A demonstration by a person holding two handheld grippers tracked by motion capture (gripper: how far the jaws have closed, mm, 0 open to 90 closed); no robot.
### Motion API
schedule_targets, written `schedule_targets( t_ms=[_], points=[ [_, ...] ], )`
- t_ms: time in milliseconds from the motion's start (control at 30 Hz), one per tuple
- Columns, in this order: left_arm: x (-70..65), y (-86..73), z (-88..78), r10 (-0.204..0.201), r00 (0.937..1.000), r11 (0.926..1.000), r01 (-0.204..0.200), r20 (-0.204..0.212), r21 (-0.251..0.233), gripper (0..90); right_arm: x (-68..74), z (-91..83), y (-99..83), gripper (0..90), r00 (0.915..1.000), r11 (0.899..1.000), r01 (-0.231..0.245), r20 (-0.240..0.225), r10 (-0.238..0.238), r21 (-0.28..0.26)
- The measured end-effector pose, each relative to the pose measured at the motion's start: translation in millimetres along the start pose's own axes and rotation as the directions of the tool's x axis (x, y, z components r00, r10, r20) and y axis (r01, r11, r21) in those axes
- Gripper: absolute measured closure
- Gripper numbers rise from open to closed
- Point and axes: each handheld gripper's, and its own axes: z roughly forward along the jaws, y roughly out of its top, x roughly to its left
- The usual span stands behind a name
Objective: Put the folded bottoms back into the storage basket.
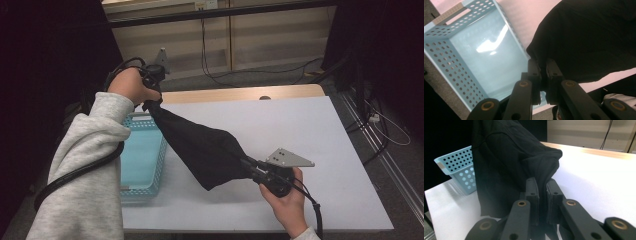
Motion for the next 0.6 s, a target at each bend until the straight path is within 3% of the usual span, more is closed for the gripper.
schedule_targets(
  t_ms=[600],
  points=[
    [14.4, -9.3, -19.2, -0.025, 0.9995, 0.9996, 0.025, -0.019, -0.013, 84.6, 9.9, 11.1, 9.5, 82.3, 0.9992, 1.0, -0.004, -0.041, 0.003, -0.021]
  ],
)
